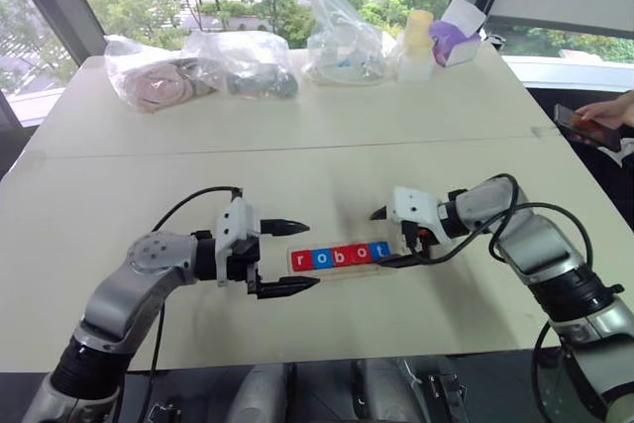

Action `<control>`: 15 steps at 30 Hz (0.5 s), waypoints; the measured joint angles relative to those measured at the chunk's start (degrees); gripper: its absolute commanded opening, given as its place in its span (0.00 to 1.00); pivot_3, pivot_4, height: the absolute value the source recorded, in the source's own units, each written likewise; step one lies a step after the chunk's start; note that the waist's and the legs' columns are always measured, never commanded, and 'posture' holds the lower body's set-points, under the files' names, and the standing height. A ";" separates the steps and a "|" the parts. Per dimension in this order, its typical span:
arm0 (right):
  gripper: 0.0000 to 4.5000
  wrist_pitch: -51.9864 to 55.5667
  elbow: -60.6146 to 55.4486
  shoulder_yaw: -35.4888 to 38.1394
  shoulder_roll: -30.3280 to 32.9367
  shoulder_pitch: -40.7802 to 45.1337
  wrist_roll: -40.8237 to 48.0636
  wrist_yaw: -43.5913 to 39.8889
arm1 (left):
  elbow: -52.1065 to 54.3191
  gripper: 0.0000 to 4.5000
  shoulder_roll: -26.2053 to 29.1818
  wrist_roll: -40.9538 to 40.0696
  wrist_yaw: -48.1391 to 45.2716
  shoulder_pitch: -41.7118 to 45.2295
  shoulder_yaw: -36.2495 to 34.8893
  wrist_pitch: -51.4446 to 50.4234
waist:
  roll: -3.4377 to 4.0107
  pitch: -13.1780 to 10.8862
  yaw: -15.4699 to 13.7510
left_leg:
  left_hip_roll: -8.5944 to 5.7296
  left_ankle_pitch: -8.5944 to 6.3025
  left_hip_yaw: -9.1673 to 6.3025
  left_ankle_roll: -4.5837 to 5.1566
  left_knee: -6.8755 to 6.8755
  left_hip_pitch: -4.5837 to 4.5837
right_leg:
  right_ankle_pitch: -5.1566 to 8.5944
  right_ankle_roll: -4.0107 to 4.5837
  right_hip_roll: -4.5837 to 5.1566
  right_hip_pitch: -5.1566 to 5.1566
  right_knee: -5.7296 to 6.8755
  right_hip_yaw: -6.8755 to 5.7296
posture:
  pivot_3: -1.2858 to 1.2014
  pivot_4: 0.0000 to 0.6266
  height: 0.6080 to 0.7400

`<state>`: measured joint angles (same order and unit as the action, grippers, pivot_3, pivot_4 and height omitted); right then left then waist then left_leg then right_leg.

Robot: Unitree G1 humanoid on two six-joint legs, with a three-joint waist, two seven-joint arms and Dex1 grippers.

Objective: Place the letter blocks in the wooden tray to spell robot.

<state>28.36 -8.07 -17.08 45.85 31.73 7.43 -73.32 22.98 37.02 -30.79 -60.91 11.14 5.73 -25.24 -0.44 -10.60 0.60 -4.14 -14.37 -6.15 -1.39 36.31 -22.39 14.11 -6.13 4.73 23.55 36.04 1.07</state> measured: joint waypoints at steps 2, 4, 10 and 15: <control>0.99 2.64 -3.68 2.18 1.93 -0.82 2.06 -0.31 | 0.03 1.00 0.21 -0.32 0.01 -0.02 -0.14 -0.50 | 0.00 0.00 -0.07 | 0.00 0.00 -0.02 0.00 0.00 -0.01 | 0.00 0.00 0.01 -0.01 -0.01 -0.01 | 0.52 0.24 1.00; 0.99 5.62 -7.83 4.53 3.77 -2.77 4.38 -0.26 | 0.07 1.00 0.99 -0.49 0.00 -0.11 -0.42 -0.73 | 0.00 0.00 -0.10 | 0.00 0.00 -0.03 0.00 -0.01 -0.01 | 0.01 0.01 0.03 -0.01 -0.01 -0.02 | 0.52 0.24 1.00; 0.99 12.43 -17.63 12.45 9.73 -11.30 10.48 0.97 | 0.17 1.00 4.06 -0.99 0.74 -1.73 -3.92 -1.86 | 0.00 0.00 -0.16 | 0.00 -0.01 -0.02 0.01 -0.02 -0.03 | 0.01 0.01 0.16 0.00 -0.03 -0.04 | 0.52 0.24 1.00; 0.99 16.95 -23.36 18.70 12.17 -19.28 14.89 3.22 | 2.22 1.00 7.13 -1.15 1.38 -4.33 -5.77 -3.34 | -0.01 0.00 -0.05 | 0.01 -0.01 0.02 0.01 -0.03 -0.02 | 0.04 0.05 0.18 0.00 -0.03 -0.03 | 0.52 0.24 1.00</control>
<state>45.31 -31.43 1.63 58.03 12.45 22.32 -70.11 25.20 44.15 -31.94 -59.53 6.81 -0.04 -28.57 -0.44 -10.60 0.55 -4.13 -14.38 -6.13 -1.38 36.28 -22.41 14.15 -6.09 4.91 23.54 36.01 1.04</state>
